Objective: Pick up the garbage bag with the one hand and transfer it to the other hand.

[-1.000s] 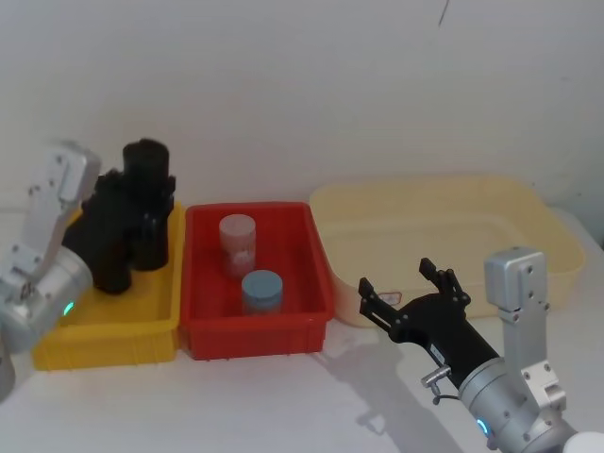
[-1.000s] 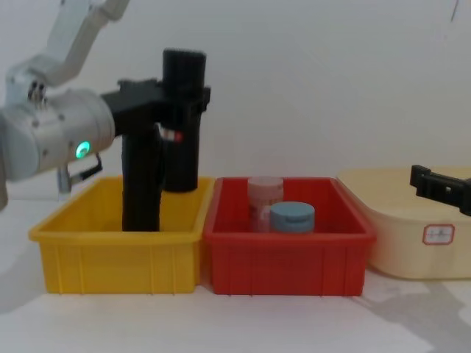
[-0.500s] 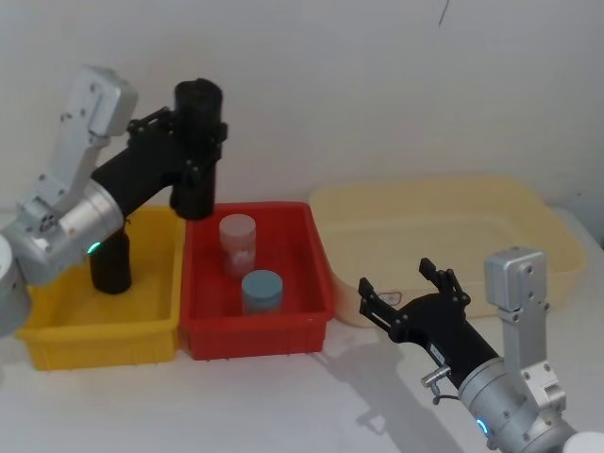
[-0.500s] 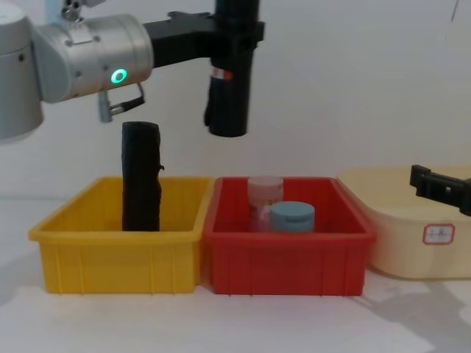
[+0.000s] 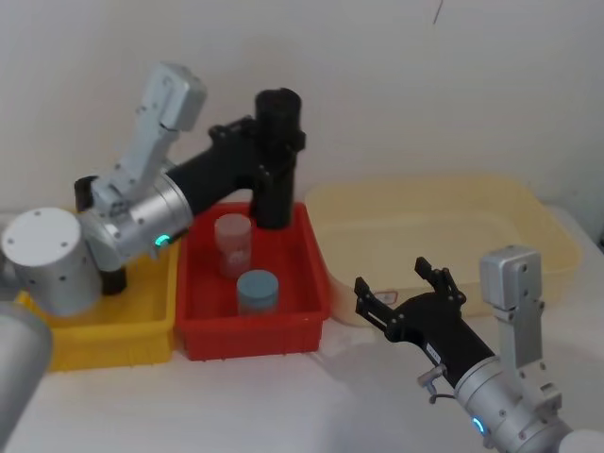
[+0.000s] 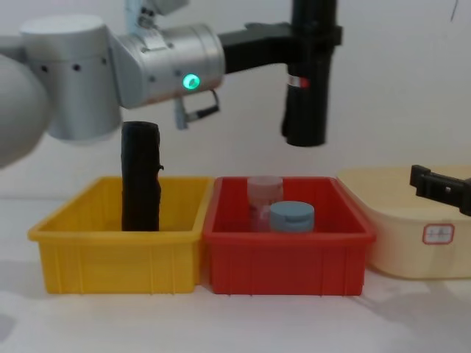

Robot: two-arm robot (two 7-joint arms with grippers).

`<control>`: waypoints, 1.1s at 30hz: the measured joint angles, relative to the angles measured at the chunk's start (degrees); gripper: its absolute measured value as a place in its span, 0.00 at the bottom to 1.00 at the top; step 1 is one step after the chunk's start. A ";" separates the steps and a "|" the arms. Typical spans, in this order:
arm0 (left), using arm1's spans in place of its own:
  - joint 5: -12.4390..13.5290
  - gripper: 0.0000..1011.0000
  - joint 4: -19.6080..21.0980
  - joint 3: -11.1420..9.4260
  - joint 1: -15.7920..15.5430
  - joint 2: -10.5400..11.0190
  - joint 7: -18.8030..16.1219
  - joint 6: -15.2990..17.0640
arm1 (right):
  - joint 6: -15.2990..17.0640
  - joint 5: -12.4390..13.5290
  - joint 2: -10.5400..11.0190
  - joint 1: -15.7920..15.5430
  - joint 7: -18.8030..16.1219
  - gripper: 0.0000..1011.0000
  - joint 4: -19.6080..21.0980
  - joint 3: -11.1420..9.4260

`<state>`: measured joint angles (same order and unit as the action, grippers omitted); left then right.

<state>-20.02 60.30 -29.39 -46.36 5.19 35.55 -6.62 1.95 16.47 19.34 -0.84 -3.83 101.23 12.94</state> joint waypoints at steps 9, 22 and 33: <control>-3.50 0.45 -6.88 -0.69 -0.99 -4.30 3.32 -1.57 | 0.00 0.00 0.00 0.00 0.00 0.99 0.00 0.00; -6.35 0.45 -8.12 -1.01 0.51 -6.18 3.95 -1.27 | -0.16 -0.07 -0.07 -0.01 0.00 0.99 0.00 0.00; -7.30 0.45 -8.07 -1.14 1.18 -6.64 4.00 -0.74 | -3.37 -2.23 -0.82 0.09 -0.09 0.99 -0.45 1.03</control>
<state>-27.32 52.23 -30.53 -45.18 -1.45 39.55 -7.37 -1.41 14.24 18.52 -0.75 -3.91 100.78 13.97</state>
